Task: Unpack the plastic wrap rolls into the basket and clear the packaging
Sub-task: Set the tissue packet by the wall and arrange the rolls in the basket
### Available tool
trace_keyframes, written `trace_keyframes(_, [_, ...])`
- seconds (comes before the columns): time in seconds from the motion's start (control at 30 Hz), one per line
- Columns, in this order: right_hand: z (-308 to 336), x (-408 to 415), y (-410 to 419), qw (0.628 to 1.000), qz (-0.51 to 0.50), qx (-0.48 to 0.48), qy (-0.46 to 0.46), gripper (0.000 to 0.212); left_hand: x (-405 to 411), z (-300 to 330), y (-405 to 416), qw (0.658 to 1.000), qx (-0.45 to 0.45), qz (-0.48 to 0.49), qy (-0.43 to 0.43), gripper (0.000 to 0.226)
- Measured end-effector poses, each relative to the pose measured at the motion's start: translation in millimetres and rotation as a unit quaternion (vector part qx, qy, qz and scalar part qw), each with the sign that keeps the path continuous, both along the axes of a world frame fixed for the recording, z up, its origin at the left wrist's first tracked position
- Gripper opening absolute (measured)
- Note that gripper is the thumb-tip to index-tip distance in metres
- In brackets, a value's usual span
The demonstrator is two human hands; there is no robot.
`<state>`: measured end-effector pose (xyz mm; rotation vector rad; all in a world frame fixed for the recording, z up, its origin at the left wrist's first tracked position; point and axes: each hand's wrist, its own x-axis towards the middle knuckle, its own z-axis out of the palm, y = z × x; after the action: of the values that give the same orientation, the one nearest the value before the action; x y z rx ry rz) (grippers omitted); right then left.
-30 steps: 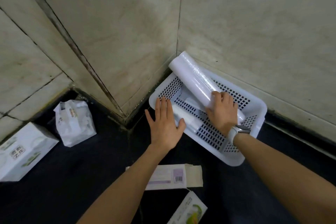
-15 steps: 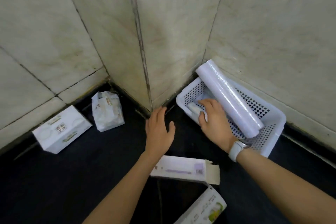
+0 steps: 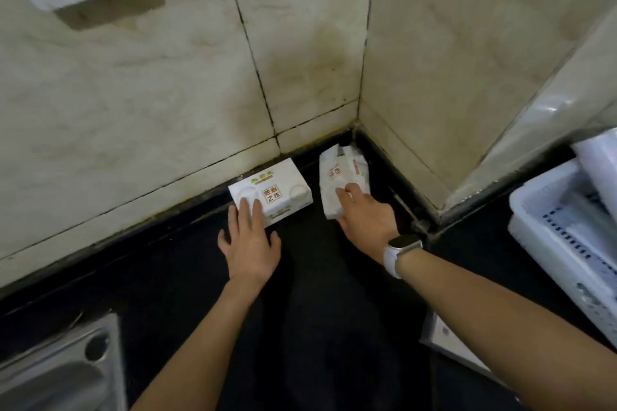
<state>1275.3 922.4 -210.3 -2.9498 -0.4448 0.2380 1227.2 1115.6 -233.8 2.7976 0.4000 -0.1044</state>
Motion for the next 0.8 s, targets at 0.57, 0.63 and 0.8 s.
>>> trace_keyframes(0.57, [47,24,25,0.919,0.089,0.357,-0.143,0.009,16,22,30,0.881,-0.388,0.147,-0.229,0.044])
trace_keyframes(0.63, [41,31,36,0.937,0.114,0.317,-0.097,0.01,18,27,36,0.818,-0.485,0.19,-0.244,0.045])
trace_keyframes(0.8, [34,43,36,0.971,0.176,0.162,-0.03,0.016,17,19,42,0.836,-0.496,0.15,-0.182,0.054])
